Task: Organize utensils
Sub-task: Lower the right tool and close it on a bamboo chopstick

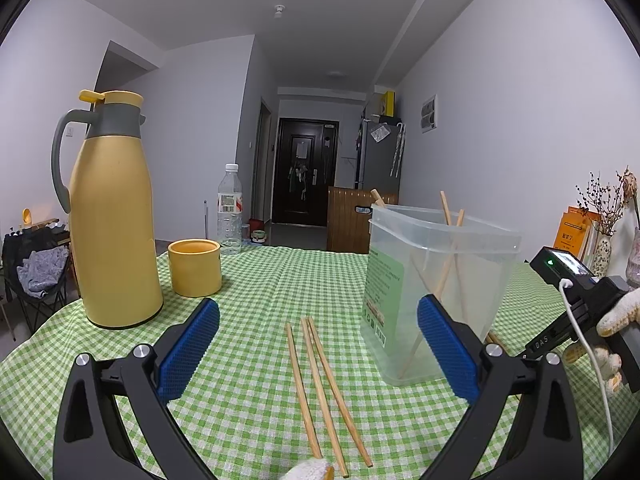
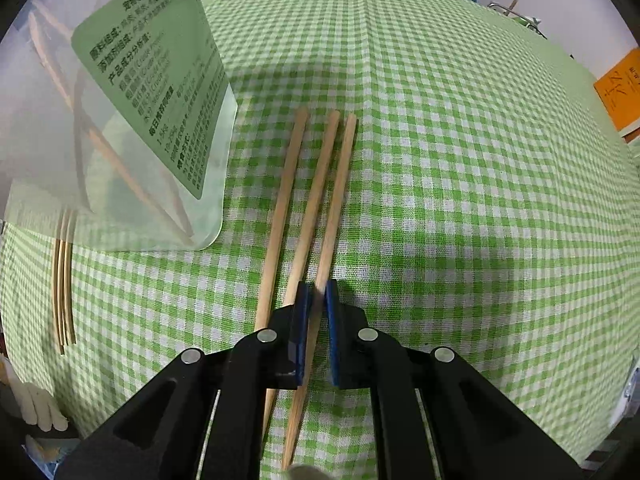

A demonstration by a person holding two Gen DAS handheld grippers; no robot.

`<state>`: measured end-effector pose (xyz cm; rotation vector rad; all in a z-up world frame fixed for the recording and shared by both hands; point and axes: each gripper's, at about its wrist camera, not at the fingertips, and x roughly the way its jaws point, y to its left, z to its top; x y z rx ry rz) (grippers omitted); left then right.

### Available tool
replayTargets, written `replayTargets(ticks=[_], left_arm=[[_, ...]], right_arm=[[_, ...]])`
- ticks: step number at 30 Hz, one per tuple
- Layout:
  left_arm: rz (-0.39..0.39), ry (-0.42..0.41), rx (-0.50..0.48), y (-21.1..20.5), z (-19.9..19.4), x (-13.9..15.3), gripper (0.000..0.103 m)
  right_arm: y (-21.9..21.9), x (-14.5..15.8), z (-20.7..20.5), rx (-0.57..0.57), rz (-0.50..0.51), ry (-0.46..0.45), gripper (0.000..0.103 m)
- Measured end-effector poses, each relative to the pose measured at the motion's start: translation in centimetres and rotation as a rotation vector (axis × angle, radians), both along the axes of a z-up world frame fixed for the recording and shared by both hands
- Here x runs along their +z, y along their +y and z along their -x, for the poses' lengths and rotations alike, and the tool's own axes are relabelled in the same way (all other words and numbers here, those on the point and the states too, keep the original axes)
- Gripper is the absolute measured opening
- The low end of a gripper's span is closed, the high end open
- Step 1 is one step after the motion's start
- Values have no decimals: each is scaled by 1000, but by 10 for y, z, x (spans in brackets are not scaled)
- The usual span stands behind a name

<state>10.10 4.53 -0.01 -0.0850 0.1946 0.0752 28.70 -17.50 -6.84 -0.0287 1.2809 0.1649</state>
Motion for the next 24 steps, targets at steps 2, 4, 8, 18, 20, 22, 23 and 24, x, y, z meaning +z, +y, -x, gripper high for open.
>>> replayTargets(ticks=[2, 4, 8, 18, 20, 22, 23, 24], left_arm=[[1, -2, 0, 0, 0, 0, 96], [2, -3, -1, 0, 1, 1, 96], [3, -6, -1, 0, 1, 1, 96], [10, -10, 2, 1, 1, 3, 96], [11, -8, 3, 1, 0, 2, 96], [12, -8, 4, 2, 0, 2, 96], [13, -8, 4, 2, -1, 2, 96], [14, -8, 5, 2, 0, 2, 96]], right_arm=[[1, 2, 1, -6, 0, 3, 9], [3, 1, -1, -7, 8, 1, 9], [6, 1, -1, -8, 8, 0, 7], [-28, 3, 4, -42, -50, -53, 6], [-35, 10, 6, -48, -67, -90, 6], [-43, 21, 11, -50, -88, -155, 6], [-48, 25, 14, -54, -92, -194, 6], [-51, 28, 16, -56, -104, -223, 6]])
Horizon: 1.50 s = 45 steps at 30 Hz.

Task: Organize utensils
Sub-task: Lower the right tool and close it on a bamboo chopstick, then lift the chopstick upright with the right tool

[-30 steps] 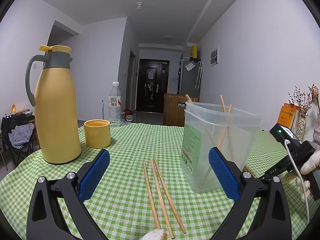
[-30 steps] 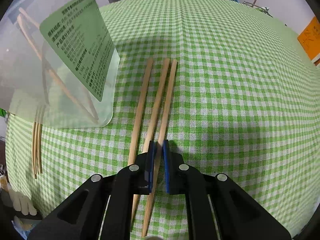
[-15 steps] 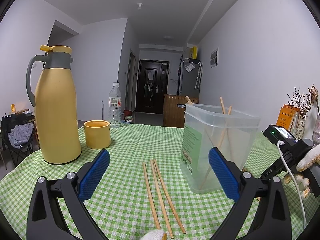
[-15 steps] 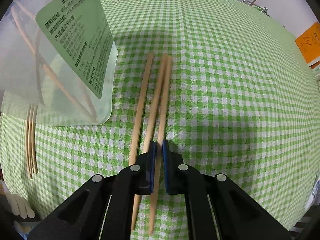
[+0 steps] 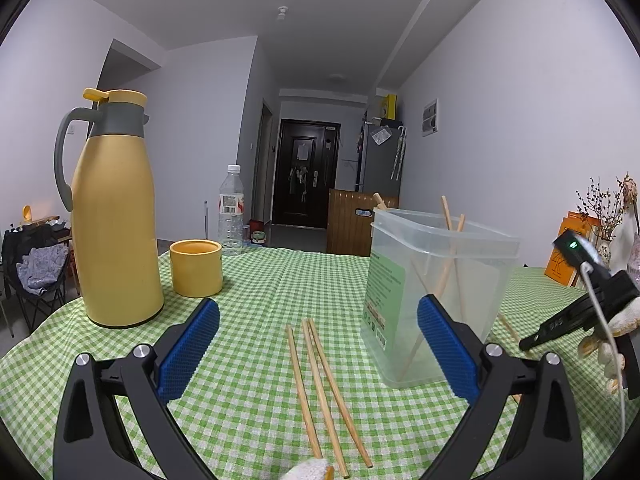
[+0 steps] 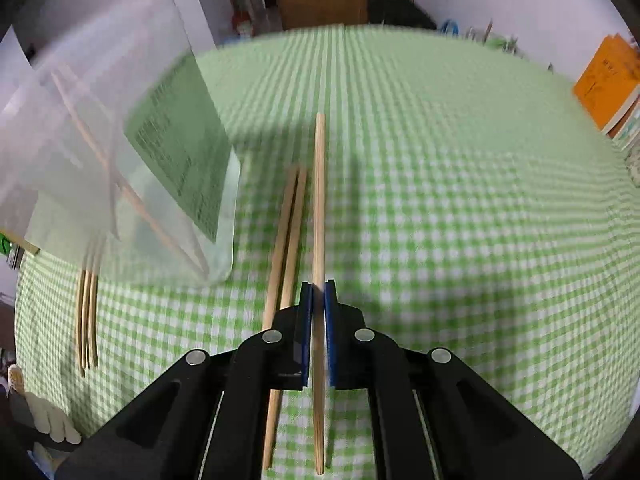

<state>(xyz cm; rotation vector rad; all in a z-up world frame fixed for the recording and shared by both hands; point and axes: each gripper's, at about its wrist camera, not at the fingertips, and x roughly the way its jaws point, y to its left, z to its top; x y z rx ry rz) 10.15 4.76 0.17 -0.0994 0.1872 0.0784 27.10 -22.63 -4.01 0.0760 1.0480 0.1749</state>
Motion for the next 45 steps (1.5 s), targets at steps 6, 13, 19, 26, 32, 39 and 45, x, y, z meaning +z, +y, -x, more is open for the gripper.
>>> replayTargets(ticks=[6, 13, 19, 26, 32, 39, 45], left_arm=[[5, -5, 2, 2, 0, 0, 96], [5, 5, 12, 4, -2, -2, 96], [9, 18, 16, 5, -5, -3, 96], [16, 36, 15, 7, -9, -4, 96], [19, 54, 15, 8, -13, -6, 96], [20, 74, 12, 7, -16, -8, 96], [27, 98, 14, 8, -21, -9, 96]], right_arm=[[-34, 16, 31, -7, -49, -247, 6], [-30, 41, 82, -27, -47, -536, 6], [-15, 42, 110, -32, 13, -699, 6], [-8, 33, 120, -35, 39, -783, 6], [-10, 31, 123, -54, 18, -820, 6], [-9, 31, 128, -60, 6, -836, 6], [-9, 30, 128, -59, -3, -832, 6]])
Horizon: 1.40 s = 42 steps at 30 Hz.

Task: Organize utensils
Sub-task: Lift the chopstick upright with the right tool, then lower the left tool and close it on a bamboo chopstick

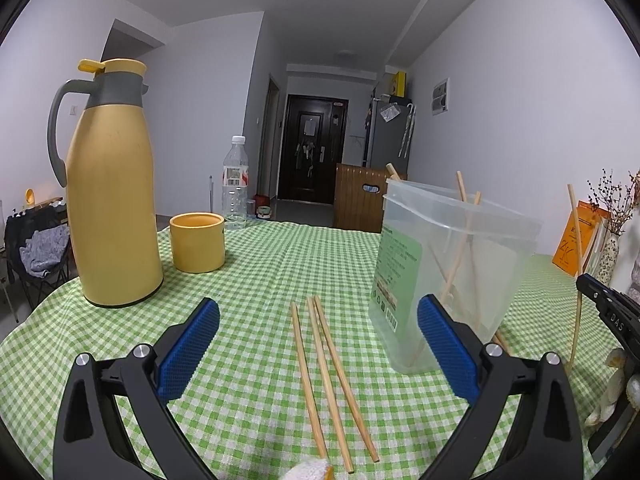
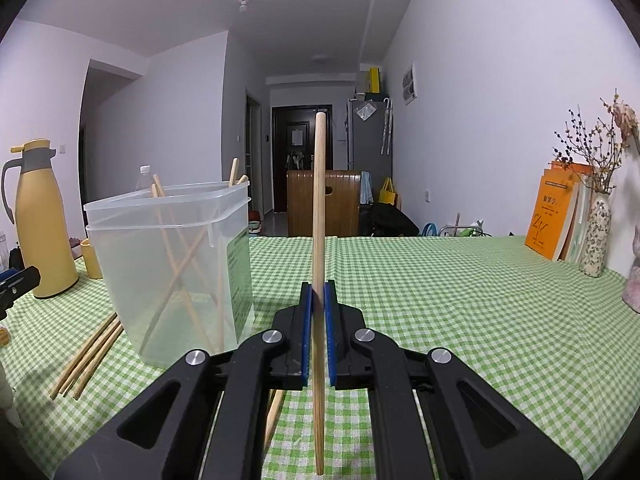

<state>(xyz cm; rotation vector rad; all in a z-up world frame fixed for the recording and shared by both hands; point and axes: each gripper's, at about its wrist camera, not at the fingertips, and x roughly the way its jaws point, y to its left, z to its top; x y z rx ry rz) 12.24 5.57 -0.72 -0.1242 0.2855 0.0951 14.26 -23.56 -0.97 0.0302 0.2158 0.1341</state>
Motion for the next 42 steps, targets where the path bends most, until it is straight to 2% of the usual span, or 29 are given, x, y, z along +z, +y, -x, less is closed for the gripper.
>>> replayTargets(ticks=[6, 9, 20, 21, 25, 26, 28, 30, 32, 34, 37, 42], left_arm=[[66, 45, -16, 8, -3, 7, 96], [81, 100, -18, 11, -11, 10, 96], [106, 464, -12, 27, -72, 2, 95], [103, 487, -11, 27, -76, 1, 90], [72, 587, 11, 29, -96, -7, 81], [64, 609, 10, 28, -101, -10, 77], [57, 656, 4, 27, -110, -15, 62], [57, 699, 1, 25, -118, -21, 60], [67, 740, 3, 23, -126, -26, 52], [72, 775, 2, 22, -133, -31, 40], [60, 824, 18, 19, -143, -39, 28], [61, 891, 19, 16, -155, -51, 21]], right_arm=[[0, -1, 0, 4, 2, 7, 6], [0, 0, 0, 4, 1, 8, 7], [0, -1, -1, 18, -6, 18, 7], [0, -1, -1, 20, -7, 17, 7], [0, -1, -1, 27, -8, 19, 7], [0, -1, -1, 29, -9, 21, 7], [0, -1, -2, 32, -13, 24, 7], [0, -1, -2, 37, -12, 26, 7], [0, -1, -2, 42, -11, 26, 7], [1, -1, -2, 49, -10, 29, 7], [1, -1, -2, 58, -11, 30, 7], [0, -1, -2, 73, -14, 30, 7]])
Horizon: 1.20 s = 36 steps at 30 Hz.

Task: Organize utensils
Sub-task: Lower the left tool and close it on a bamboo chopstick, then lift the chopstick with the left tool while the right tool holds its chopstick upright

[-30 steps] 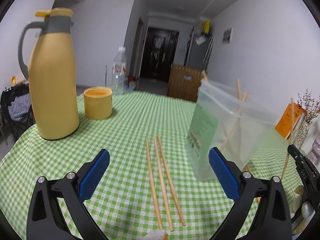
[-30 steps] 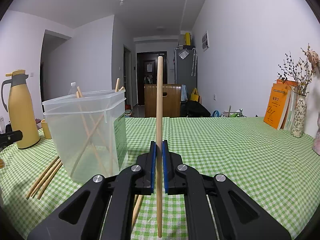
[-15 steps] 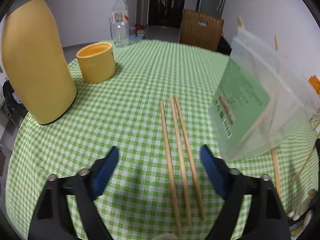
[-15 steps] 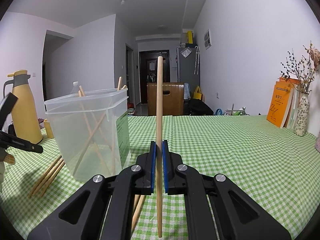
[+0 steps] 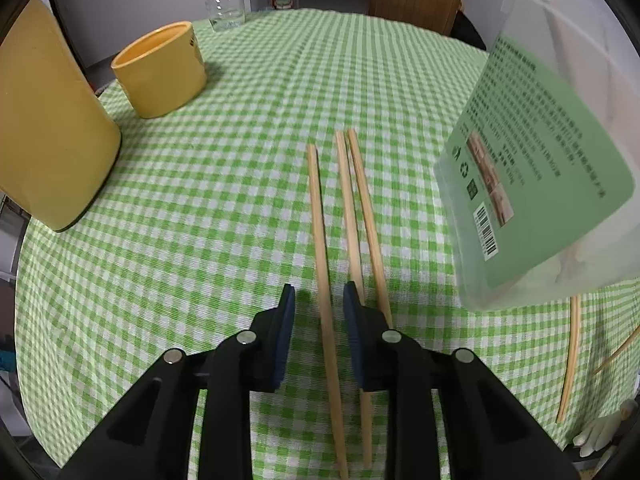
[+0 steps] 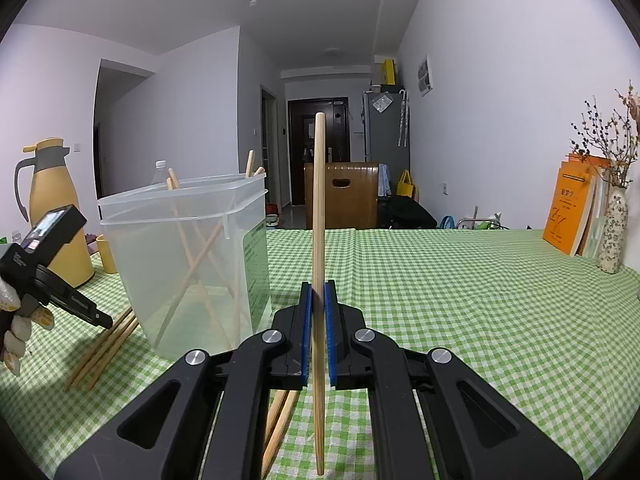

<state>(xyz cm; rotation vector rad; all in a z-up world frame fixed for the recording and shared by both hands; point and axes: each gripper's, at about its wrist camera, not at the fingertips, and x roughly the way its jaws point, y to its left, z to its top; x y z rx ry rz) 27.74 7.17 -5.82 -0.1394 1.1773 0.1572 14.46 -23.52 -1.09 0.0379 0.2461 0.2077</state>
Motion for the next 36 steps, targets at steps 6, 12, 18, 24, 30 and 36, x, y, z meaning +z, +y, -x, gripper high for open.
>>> replayTargets(ticks=[6, 12, 18, 24, 30, 36], left_arm=[[-20, 46, -3, -1, -15, -12, 10], [-40, 105, -10, -2, -32, -20, 7], [-47, 157, -22, -3, -48, -24, 4], [-61, 122, -21, -2, -52, -27, 4], [-59, 105, 1, 1, -43, -23, 4], [-34, -26, 38, 8, -22, 12, 4]], right_arm=[[-1, 0, 1, 17, -3, 1, 7], [1, -1, 1, 30, 0, 3, 7], [1, -1, 2, 34, 3, 4, 7], [2, -1, 2, 46, 7, 5, 7], [2, 0, 2, 54, 10, 6, 7], [2, -1, 2, 56, 12, 3, 7]])
